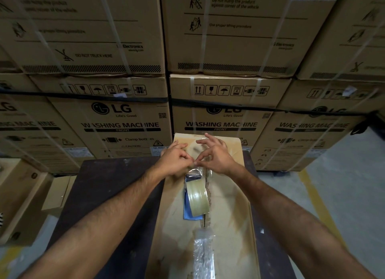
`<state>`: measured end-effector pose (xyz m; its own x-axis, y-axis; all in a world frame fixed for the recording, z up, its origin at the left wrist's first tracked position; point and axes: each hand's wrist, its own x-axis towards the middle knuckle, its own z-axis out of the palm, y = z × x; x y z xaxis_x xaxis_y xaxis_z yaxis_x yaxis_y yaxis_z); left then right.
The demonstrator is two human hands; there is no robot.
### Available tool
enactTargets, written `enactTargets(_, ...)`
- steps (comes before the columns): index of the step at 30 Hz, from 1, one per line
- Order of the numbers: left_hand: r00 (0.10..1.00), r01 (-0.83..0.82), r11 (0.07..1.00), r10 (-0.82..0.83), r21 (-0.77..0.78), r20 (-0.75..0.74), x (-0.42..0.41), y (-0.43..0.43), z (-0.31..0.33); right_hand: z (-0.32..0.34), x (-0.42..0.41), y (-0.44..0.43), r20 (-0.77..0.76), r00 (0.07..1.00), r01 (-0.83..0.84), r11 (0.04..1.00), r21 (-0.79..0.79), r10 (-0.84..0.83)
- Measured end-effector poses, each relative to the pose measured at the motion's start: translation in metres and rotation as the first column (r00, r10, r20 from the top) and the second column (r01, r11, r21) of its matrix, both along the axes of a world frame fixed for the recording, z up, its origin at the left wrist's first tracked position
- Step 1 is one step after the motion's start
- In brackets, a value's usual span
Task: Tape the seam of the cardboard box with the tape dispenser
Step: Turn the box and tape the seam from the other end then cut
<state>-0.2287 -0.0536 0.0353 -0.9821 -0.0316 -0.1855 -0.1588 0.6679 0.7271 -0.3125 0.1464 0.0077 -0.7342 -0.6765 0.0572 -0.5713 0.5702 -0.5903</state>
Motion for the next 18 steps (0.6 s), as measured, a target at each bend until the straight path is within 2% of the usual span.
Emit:
enactTargets(5, 0.985, 0.091, 0.924, -0.139, -0.372, -0.104, 0.002, 0.009, -0.001, 0.004, 0.007, -0.001, -0.105, 0.994, -0.028, 0.999, 0.042, 0.032)
enactTargets(8, 0.961, 0.110, 0.856, -0.222, -0.505, -0.167, 0.002, 0.011, -0.001, 0.005, 0.009, 0.000, -0.160, 0.986, -0.034, 0.998, 0.061, 0.043)
enactTargets(14, 0.923, 0.060, 0.813, -0.267, -0.580, -0.279, 0.011, 0.016, -0.011, -0.003, 0.016, 0.006, -0.345, 0.934, -0.063, 0.995, 0.081, 0.088)
enactTargets(18, 0.911, 0.046, 0.819, -0.269, -0.572, -0.312, 0.017, 0.018, -0.017, -0.008, 0.019, 0.012, -0.390, 0.913, -0.069, 0.988, 0.137, 0.118)
